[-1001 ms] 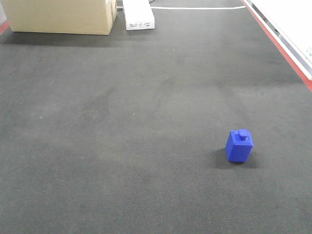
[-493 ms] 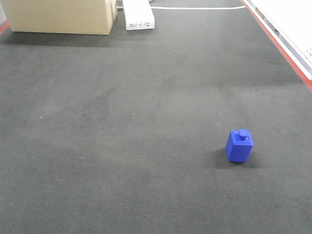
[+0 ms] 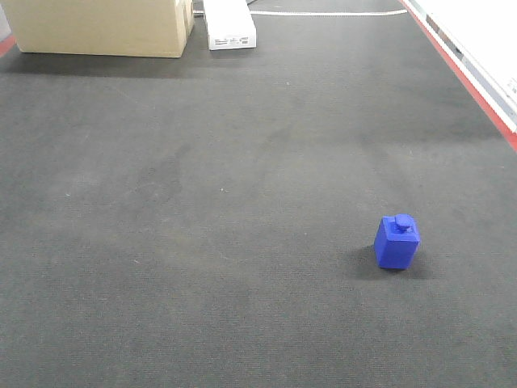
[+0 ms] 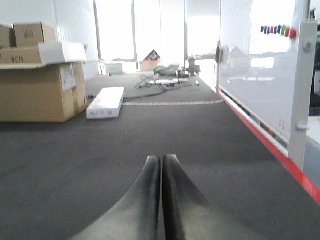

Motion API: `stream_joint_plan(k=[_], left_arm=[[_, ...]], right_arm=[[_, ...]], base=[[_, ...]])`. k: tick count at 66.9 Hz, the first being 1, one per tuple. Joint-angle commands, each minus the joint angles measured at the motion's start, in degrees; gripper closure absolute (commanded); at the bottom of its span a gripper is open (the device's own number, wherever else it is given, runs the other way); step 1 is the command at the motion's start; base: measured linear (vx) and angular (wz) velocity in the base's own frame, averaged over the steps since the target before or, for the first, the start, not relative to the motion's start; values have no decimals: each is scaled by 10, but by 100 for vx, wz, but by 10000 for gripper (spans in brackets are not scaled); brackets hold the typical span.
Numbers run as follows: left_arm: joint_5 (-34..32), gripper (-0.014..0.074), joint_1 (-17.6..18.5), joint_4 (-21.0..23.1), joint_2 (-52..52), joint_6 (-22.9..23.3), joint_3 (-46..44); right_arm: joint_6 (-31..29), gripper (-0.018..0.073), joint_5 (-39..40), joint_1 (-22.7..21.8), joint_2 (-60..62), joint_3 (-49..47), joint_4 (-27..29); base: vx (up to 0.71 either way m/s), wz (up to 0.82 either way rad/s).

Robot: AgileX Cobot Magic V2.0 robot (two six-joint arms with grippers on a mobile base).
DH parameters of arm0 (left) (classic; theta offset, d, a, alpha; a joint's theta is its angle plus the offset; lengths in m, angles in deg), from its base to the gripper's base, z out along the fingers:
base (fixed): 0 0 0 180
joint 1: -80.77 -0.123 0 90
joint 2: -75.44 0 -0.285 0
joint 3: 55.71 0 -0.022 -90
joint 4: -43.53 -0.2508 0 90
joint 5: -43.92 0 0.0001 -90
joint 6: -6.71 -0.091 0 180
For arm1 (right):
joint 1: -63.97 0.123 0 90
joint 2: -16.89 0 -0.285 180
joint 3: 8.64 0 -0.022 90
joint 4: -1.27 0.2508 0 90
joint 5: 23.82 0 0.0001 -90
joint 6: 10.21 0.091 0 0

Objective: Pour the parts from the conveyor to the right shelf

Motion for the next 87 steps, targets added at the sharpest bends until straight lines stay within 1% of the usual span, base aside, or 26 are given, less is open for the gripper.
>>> stream_joint_plan(k=[1, 11, 18, 23, 27, 37, 46, 55, 62, 67, 79, 83, 87], left_arm=[[-43, 603, 3, 5, -5, 3, 12], [-43, 603, 3, 5, -5, 3, 12], [-43, 603, 3, 5, -5, 3, 12], [-43, 603, 3, 5, -5, 3, 12], [-43, 603, 3, 5, -5, 3, 12], [-43, 603, 3, 5, -5, 3, 12], [-43, 603, 3, 5, -5, 3, 12], [-43, 603, 3, 5, -5, 3, 12], [-43, 603, 3, 5, -5, 3, 12], [-43, 603, 3, 5, -5, 3, 12], [-43, 603, 3, 5, -5, 3, 12], [-43, 603, 3, 5, -5, 3, 12], [-43, 603, 3, 5, -5, 3, 12]], right_arm=[[-6, 568, 26, -3, -57, -61, -4], [-6, 568, -34, -3, -158, -134, -2], [-6, 568, -95, -3, -221, -173, -3], [-8, 568, -138, -3, -265, -187, -3], [-8, 568, -154, -3, -290, -190, -3], [-10, 568, -160, -3, -337, -190, -4], [-1, 566, -152, -2, -351, -190, 4], [-1, 541, -181, -2, -362, -195, 2], [-1, 474, -211, -2, -371, -214, 2], [-1, 405, -224, -2, -377, -228, 2], [-1, 192, -238, -1, -397, -242, 8], [-4, 134, -237, 10, -404, -242, 11], [-14, 81, -235, 33, -412, -242, 10]], base=[[0, 0], [0, 0], [0, 0], [0, 0], [0, 0], [0, 0], [0, 0], [0, 0], [0, 0], [0, 0], [0, 0], [0, 0], [0, 0]])
